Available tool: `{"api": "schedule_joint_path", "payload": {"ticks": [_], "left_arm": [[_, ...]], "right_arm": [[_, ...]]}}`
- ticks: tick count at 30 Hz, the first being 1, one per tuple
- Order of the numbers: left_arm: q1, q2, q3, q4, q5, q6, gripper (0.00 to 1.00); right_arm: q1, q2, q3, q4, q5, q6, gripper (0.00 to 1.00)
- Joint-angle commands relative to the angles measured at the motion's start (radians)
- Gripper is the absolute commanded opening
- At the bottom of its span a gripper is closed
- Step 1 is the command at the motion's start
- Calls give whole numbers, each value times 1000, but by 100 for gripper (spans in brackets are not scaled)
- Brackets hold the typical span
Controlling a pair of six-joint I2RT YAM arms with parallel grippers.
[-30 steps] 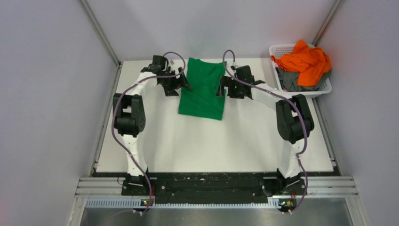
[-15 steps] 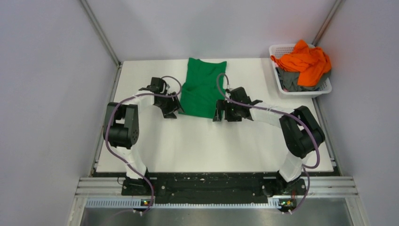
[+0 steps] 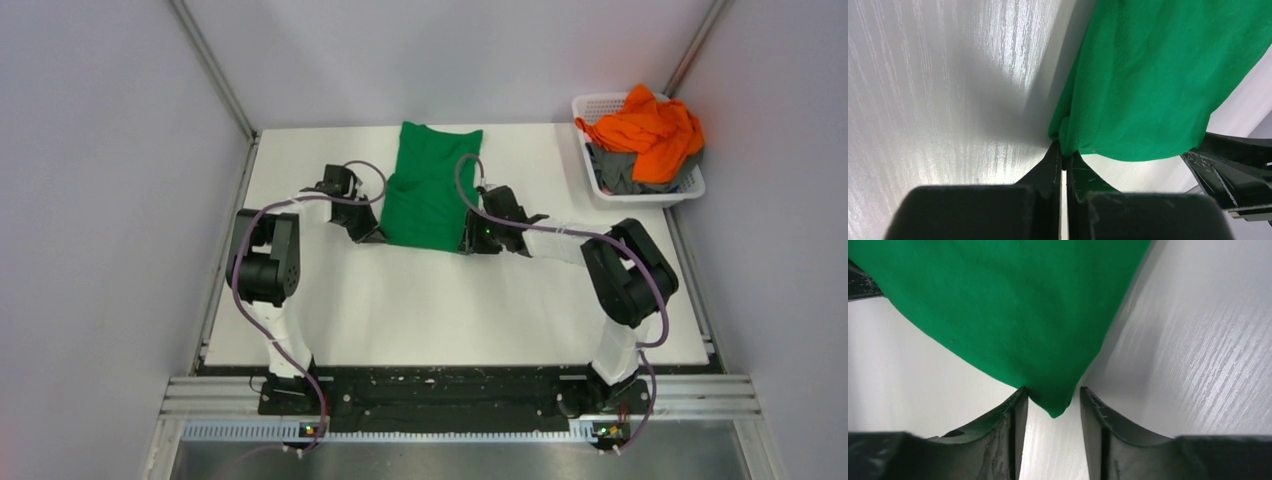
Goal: Fold and stack the t-shirts
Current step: Grab one side of the 2/3 rectangular tshirt with both arms, then fold the long partially folded tshirt into a neat square
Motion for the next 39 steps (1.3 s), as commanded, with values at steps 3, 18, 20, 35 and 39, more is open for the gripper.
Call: {"api": "schedule_joint_path", "payload": {"ticks": [3,18,20,35,39], "left_arm": [[4,-4,-41,26,-42,23,0],[-97,-741,-532,-175,-20,-32,0],[-126,-841,-503,-260,-22,-50,0],[-129,-780,-212,-118,-164,-73,0],[-101,-625,-83,-48,-106,-50,0]], "right_arm": [[16,62,9,-6,-16,14,15],[52,-411,-216,-309,-530,77,0],[55,-443,-197,-359,-597,73,0],[-114,-412,23,-349,-549,0,0],[-155,-371,52,-266,-536,29,0]]}}
